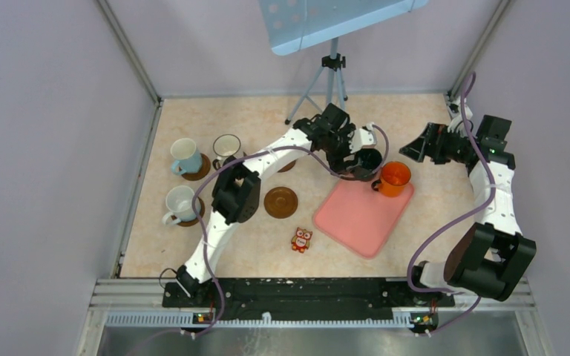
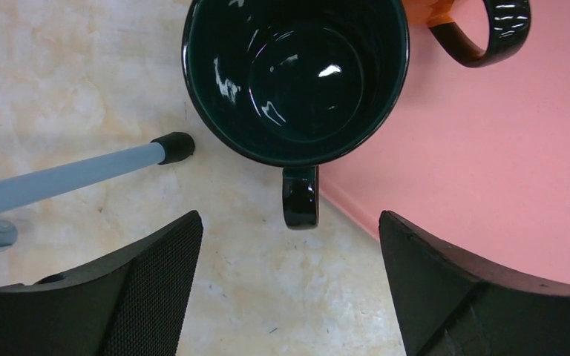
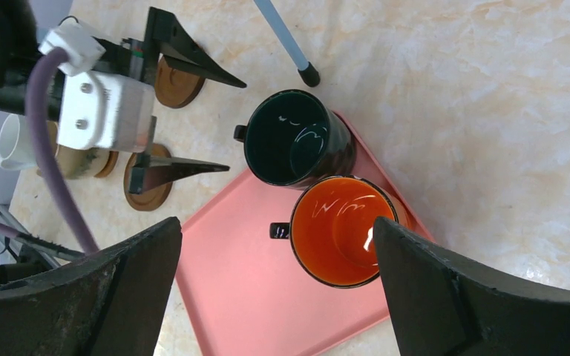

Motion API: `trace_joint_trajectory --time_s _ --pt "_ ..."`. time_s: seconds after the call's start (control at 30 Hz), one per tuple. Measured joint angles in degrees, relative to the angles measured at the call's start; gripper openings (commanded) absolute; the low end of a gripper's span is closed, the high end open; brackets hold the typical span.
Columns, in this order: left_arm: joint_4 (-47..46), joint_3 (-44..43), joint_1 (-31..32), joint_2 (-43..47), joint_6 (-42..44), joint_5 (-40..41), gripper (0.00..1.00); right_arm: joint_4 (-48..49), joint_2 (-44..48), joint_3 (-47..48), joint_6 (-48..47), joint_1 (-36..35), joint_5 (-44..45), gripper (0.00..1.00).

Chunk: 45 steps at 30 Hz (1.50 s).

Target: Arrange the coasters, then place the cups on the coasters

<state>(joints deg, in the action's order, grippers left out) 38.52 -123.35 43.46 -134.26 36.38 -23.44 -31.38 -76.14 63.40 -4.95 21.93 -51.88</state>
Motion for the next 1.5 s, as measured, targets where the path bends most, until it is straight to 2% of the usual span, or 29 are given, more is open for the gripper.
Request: trace_joint_trajectory --time_s 0.1,0.47,0.73,0.93,1.03,1.13,1.5 --pt "0.0 -1.16 0.31 -1.79 0.02 0.63 0.82 0.0 0.0 0.0 0.0 0.0 0.0 0.98" --pt "-0.07 -2.6 2.1 -3.43 0.68 0.63 0.66 0.02 0.0 0.0 0.0 0.0 -0.02 0.98" --pt "0.15 -3.19 3.17 -6.21 1.07 1.7 0.49 0.02 0.0 0.0 0.0 0.0 0.0 0.98" --pt "0.2 -3.54 3.15 -6.32 -0.09 1.97 0.26 0.02 0.0 0.0 0.0 0.0 -0.02 0.98" --pt "0.15 -3.65 2.99 -6.32 -1.18 2.25 0.18 0.02 0.0 0.0 0.0 0.0 0.0 0.98" --pt "0.66 -3.58 3.06 -6.29 -2.69 1.84 0.02 0.02 0.0 0.0 0.0 0.0 -0.02 0.98" --pt "-1.18 6.95 3.1 0.79 -13.62 2.01 0.0 0.02 0.0 0.0 0.0 0.0 -0.04 0.98"
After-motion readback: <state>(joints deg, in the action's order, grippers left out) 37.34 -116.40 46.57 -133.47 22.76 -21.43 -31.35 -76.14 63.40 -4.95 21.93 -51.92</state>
